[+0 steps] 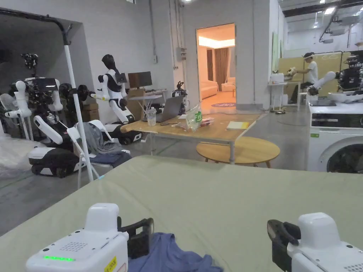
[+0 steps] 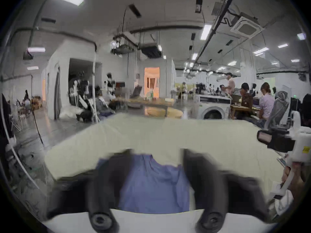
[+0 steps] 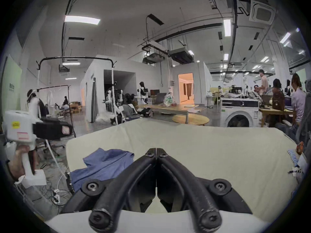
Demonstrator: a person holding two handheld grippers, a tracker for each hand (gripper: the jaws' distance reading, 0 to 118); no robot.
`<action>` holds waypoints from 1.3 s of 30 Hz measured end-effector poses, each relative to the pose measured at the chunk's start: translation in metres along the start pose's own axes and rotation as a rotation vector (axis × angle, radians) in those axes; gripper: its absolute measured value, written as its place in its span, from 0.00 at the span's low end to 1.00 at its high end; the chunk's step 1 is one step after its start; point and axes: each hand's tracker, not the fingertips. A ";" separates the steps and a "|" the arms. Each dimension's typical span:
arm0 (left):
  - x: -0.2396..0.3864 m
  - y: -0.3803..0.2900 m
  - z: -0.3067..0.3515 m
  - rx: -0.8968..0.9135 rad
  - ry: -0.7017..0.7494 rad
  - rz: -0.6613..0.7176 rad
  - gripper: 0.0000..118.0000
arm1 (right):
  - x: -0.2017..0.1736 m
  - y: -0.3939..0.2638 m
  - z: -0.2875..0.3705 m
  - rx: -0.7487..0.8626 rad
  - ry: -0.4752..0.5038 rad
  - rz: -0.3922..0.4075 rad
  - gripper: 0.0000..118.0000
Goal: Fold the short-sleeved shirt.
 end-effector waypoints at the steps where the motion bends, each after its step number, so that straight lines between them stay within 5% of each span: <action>1: -0.004 -0.007 -0.017 -0.058 -0.027 0.021 0.88 | 0.005 -0.004 0.001 -0.012 -0.003 -0.007 0.00; 10: -0.028 -0.103 -0.178 -0.533 0.014 0.027 0.83 | 0.072 -0.045 0.024 -0.158 -0.135 -0.009 0.00; 11: -0.030 -0.113 -0.189 -0.587 0.022 0.026 0.77 | 0.079 -0.048 0.026 -0.170 -0.152 -0.013 0.00; 13: -0.030 -0.136 -0.200 -0.674 0.100 -0.002 0.36 | 0.094 -0.054 0.029 -0.196 -0.192 -0.041 0.00; 15: -0.021 -0.124 -0.189 -0.586 0.066 -0.014 0.32 | 0.106 -0.059 0.033 -0.205 -0.211 -0.081 0.00; 18: -0.014 -0.120 -0.190 -0.619 0.073 -0.092 0.01 | 0.115 -0.061 0.038 -0.198 -0.208 -0.120 0.00; 22: -0.027 -0.100 -0.174 -0.573 0.051 0.090 0.00 | 0.118 -0.055 0.057 -0.174 -0.175 -0.161 0.00; 25: -0.053 -0.040 -0.124 -0.325 0.073 0.295 0.00 | 0.122 -0.048 0.076 -0.127 -0.208 -0.103 0.00; 27: -0.076 0.010 -0.096 -0.188 0.069 0.374 0.00 | 0.130 -0.044 0.085 -0.119 -0.206 -0.159 0.00; 29: -0.084 0.066 -0.070 -0.080 0.101 0.291 0.00 | 0.135 -0.041 0.095 -0.089 -0.202 -0.218 0.00; 33: -0.062 0.176 -0.032 0.135 0.079 0.196 0.00 | 0.134 -0.034 0.114 -0.056 -0.220 -0.193 0.00; 36: -0.019 0.216 -0.042 0.132 0.140 -0.023 0.00 | 0.135 -0.031 0.128 -0.027 -0.221 -0.201 0.00; 39: 0.029 0.200 -0.070 0.065 0.038 -0.053 0.00 | 0.130 -0.026 0.146 -0.008 -0.230 -0.200 0.00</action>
